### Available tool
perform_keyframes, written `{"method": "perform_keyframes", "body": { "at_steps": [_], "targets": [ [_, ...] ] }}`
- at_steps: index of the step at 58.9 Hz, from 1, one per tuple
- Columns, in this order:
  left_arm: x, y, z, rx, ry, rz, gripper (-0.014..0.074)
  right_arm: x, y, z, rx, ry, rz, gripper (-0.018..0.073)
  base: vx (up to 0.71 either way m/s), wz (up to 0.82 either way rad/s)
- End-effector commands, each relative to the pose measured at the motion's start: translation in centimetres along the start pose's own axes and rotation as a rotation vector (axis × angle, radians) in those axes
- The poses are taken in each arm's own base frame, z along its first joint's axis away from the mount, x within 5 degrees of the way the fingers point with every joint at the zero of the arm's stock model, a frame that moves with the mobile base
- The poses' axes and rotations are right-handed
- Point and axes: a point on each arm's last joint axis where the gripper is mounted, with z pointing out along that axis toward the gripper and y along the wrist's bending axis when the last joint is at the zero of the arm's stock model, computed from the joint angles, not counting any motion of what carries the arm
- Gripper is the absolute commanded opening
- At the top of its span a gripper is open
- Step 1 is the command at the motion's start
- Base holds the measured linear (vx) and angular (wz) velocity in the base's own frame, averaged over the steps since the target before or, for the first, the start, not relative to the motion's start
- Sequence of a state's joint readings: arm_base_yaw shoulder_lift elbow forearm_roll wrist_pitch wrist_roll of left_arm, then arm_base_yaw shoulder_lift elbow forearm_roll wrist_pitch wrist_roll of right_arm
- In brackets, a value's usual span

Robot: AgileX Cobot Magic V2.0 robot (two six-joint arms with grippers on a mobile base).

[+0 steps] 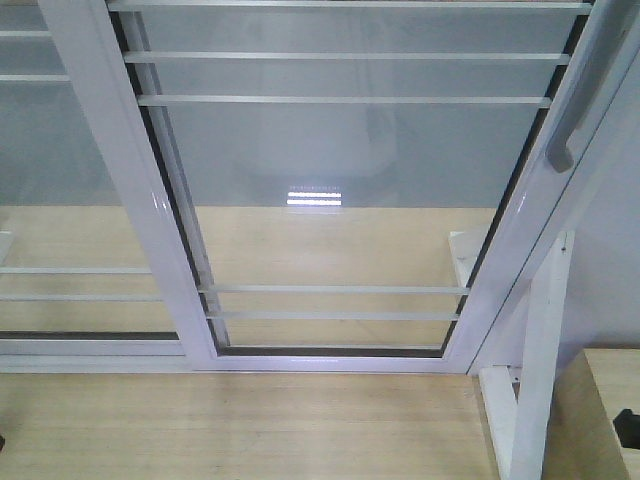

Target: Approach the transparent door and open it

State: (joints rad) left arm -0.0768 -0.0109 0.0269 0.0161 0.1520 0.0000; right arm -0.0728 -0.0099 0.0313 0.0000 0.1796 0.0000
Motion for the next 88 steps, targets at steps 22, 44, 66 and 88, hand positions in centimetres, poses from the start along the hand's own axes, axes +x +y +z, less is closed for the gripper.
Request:
{"method": "perform_keyframes", "body": {
  "at_steps": [22,44,66,88],
  "targets": [
    [-0.2,0.0,0.1,-0.009,-0.102,0.183,-0.0006,-0.7,0.0,0.0,0.005,-0.110,-0.007,-0.0008,0.00,0.00],
    [-4.3,-0.2,-1.1,0.023,-0.477,0.002,-0.0006,-4.4,0.0,-1.0,0.006,-0.336,-0.007,-0.0008,0.00,0.00],
    [-16.5,0.2,-2.4,0.030,-0.506,-0.092,-0.0005,-17.7,0.0,-2.1,0.015,-0.340,-0.059,-0.0008,0.00,0.00],
    [-16.0,0.2,6.2,0.009,-0.109,-0.086,0.0004,-18.1,-0.1,6.7,0.011,-0.076,-0.133,0.0005,0.00,0.00]
  ]
}}
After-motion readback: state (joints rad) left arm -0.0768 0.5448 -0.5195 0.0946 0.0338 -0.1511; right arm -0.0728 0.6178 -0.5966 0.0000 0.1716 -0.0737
